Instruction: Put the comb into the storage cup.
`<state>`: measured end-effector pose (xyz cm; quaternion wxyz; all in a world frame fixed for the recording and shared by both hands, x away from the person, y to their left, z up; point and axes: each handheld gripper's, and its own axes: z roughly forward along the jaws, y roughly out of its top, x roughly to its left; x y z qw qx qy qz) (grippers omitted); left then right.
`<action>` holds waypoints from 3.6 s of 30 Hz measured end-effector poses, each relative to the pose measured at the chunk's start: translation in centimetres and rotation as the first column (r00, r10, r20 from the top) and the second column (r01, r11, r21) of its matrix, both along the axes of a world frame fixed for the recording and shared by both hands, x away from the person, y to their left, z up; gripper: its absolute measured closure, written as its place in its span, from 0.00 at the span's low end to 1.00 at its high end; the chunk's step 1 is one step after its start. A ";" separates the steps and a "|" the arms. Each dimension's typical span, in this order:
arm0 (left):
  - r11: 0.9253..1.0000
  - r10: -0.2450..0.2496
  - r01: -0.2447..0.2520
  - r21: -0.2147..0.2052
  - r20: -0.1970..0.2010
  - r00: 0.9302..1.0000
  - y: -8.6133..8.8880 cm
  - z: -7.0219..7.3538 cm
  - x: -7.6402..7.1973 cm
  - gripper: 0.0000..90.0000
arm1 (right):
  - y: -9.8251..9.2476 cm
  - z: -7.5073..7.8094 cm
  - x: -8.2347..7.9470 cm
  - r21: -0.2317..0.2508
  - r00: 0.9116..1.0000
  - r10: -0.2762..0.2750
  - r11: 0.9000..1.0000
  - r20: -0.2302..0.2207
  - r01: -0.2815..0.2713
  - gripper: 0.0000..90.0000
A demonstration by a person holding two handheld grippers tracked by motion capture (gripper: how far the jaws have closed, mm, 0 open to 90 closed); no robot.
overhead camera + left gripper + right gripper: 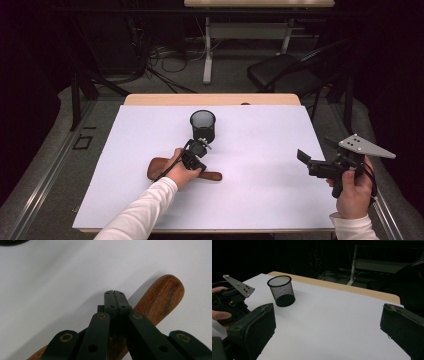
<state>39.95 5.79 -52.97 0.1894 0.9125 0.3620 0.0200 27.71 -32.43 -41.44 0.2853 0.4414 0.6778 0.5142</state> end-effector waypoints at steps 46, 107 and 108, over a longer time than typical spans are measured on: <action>0.997 -0.075 0.075 -0.030 0.025 0.997 1.5 1.0 -3.5 1.00 | -0.1 -0.4 0.3 -0.001 1.000 -0.004 1.000 -0.018 0.004 0.00; 0.996 -0.051 0.054 -0.074 0.041 0.998 8.1 0.6 -8.8 1.00 | 0.7 -1.1 0.7 -0.027 0.999 -0.001 1.000 -0.040 0.000 0.00; 0.996 -0.048 0.051 -0.076 0.041 0.998 8.4 0.6 -8.8 1.00 | 0.6 -1.1 0.6 -0.028 0.999 0.000 1.000 -0.040 -0.001 0.00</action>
